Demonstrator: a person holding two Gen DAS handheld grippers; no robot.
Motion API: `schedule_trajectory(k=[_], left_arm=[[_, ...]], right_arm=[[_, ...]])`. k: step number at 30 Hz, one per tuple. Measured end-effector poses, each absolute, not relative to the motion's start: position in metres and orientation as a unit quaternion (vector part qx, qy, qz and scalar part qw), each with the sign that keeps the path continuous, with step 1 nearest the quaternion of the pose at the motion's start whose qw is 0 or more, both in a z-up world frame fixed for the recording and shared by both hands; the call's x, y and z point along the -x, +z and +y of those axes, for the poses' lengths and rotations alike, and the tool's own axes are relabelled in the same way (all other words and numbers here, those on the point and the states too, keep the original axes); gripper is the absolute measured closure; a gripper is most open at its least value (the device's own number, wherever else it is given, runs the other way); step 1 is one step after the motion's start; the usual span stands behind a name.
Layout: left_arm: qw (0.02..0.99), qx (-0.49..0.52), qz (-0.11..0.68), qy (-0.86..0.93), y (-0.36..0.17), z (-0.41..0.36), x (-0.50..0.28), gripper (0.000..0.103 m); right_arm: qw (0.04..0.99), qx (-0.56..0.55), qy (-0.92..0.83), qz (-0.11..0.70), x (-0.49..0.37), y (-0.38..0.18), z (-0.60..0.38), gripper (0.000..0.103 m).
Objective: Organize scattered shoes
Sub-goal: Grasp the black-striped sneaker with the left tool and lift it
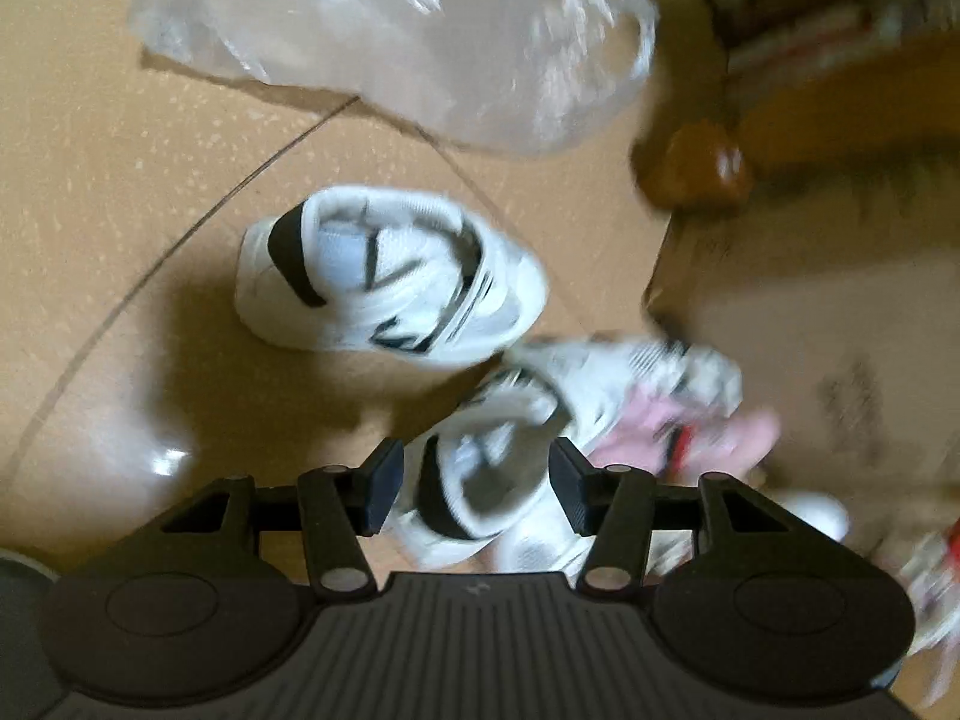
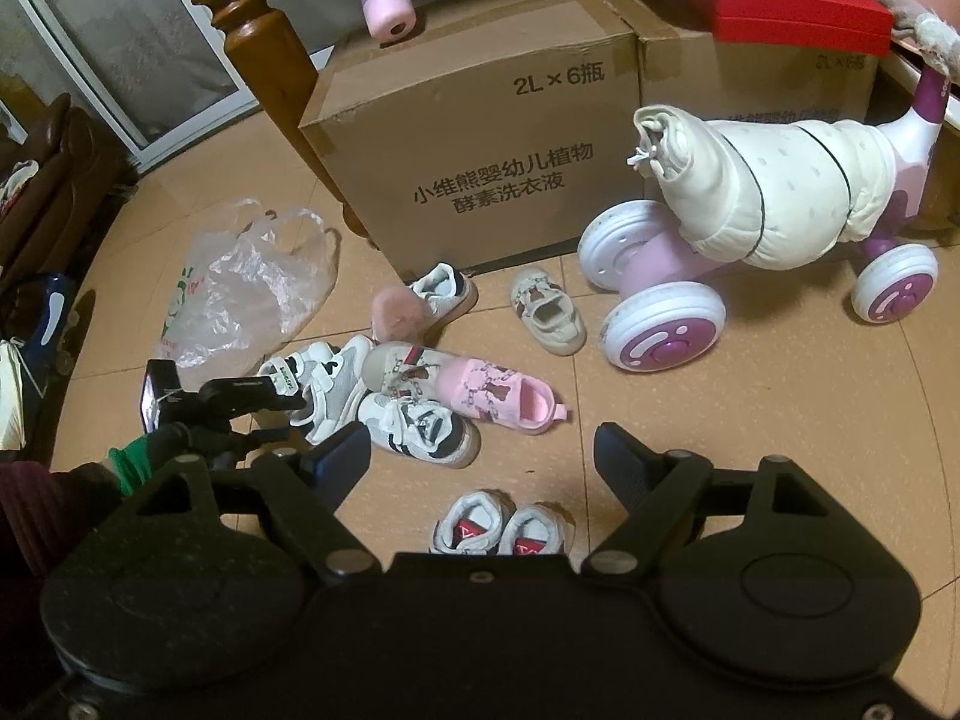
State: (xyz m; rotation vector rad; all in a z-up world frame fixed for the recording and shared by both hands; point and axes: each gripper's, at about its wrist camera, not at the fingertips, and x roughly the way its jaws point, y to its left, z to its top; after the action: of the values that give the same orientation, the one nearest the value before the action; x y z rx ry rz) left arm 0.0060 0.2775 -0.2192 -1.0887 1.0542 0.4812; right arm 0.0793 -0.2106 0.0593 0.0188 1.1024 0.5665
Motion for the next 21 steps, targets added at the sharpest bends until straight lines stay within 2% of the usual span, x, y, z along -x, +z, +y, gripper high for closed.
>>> schedule_trajectory(k=[9, 10, 11, 14, 19, 21], left_arm=[[0.693, 0.453, 0.511, 0.231, -0.245, 0.269, -0.019, 0.05], [0.692, 0.449, 0.517, 0.229, -0.247, 0.268, -0.02, 0.068], [0.697, 0.432, 0.529, 0.22, -0.247, 0.265, -0.023, 0.077], [0.708, 0.389, 0.556, 0.196, -0.246, 0.257, -0.029, 0.087], [0.735, 0.306, 0.586, 0.152, -0.227, 0.248, -0.03, 0.089], [0.758, 0.192, 0.617, 0.086, -0.21, 0.23, -0.035, 0.089]], right_arm=[[0.812, -0.008, 0.252, 0.526, -0.083, 0.051, -0.218, 0.02], [0.813, -0.008, 0.252, 0.525, -0.083, 0.051, -0.218, 0.02], [0.813, -0.009, 0.252, 0.524, -0.083, 0.052, -0.219, 0.02], [0.816, -0.011, 0.255, 0.518, -0.082, 0.058, -0.219, 0.02], [0.826, -0.018, 0.263, 0.498, -0.077, 0.074, -0.221, 0.02], [0.83, -0.023, 0.265, 0.491, -0.075, 0.08, -0.223, 0.02]])
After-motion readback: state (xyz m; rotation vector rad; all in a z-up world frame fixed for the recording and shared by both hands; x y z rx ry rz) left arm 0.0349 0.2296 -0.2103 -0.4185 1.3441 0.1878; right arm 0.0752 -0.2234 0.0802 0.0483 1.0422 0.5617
